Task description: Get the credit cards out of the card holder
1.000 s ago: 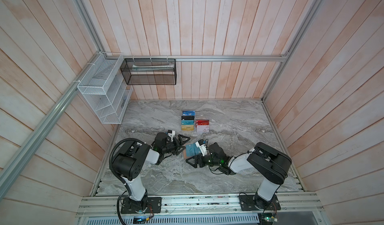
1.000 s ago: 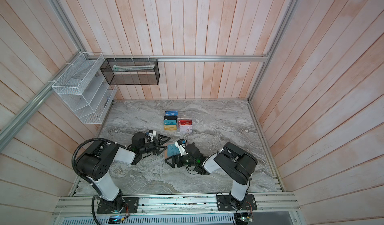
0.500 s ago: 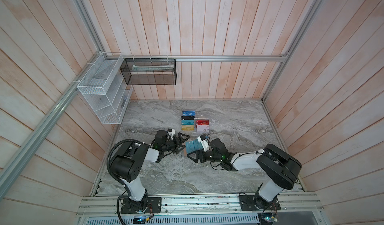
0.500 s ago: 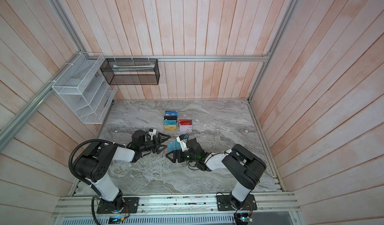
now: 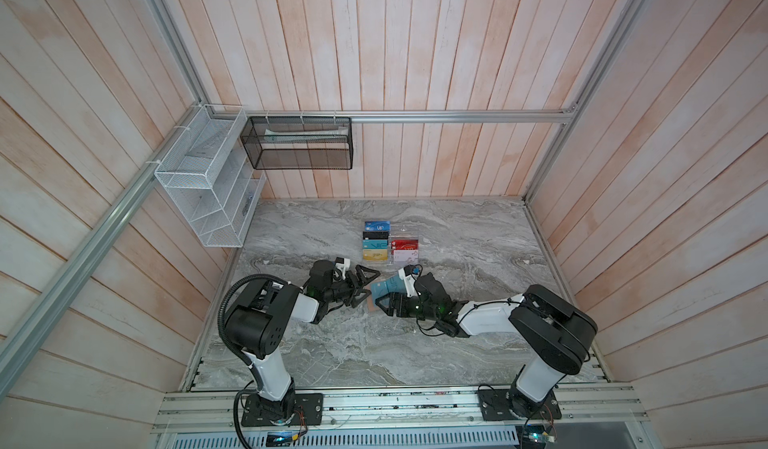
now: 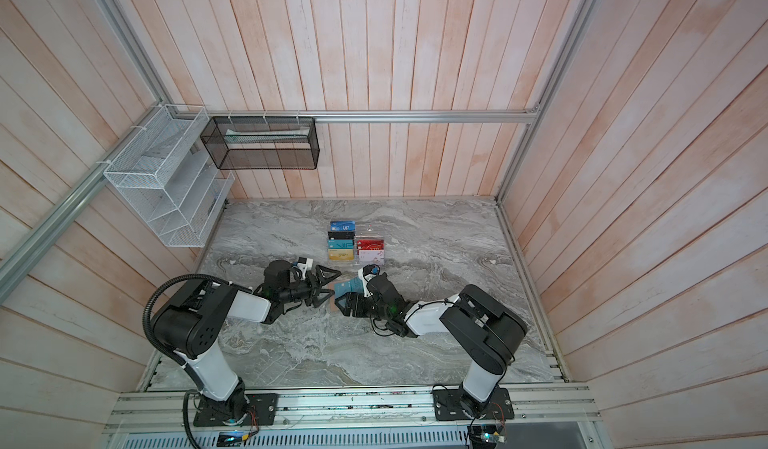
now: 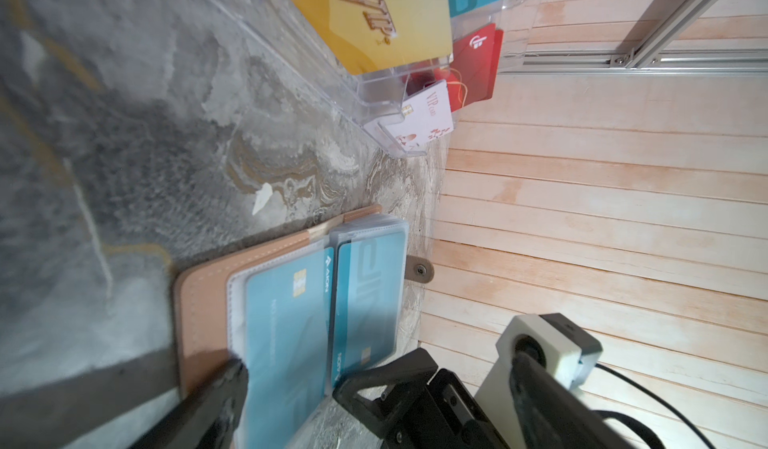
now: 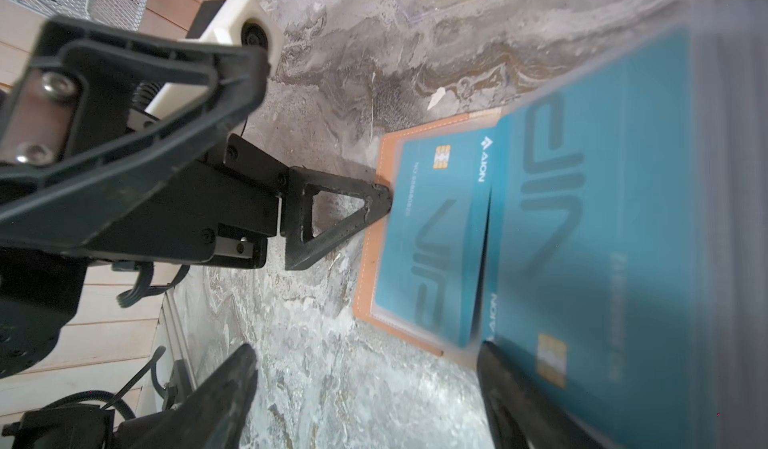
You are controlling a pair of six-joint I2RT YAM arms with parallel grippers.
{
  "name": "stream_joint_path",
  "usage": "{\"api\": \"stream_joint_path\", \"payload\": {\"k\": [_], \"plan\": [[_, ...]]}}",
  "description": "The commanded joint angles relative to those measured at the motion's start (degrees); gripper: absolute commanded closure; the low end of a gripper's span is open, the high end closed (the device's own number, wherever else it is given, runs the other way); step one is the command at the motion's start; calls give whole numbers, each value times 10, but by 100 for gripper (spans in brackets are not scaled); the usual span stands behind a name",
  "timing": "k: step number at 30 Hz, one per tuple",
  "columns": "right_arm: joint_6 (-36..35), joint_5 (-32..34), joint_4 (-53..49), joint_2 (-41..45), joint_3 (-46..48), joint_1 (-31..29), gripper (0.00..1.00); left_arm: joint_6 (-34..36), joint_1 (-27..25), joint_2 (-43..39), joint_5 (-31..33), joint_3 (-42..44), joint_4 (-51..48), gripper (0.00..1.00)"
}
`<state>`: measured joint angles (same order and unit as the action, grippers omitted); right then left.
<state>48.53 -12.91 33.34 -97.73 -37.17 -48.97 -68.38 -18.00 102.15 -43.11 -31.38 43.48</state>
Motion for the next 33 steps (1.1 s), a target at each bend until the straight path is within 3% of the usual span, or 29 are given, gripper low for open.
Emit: {"api": "stream_joint_path", "payload": {"k": [1, 12, 20, 33], "plan": [[13, 17, -4, -16, -15, 6, 17, 5, 5, 16, -4, 11, 14, 0], [48, 47, -6, -37, -14, 11, 20, 4, 9, 30, -9, 24, 32, 0], [73, 30, 25, -62, -6, 12, 25, -1, 9, 38, -13, 27, 46, 0], [95, 87, 7, -28, 41, -7, 29, -11, 10, 62, -21, 37, 81, 1]]}}
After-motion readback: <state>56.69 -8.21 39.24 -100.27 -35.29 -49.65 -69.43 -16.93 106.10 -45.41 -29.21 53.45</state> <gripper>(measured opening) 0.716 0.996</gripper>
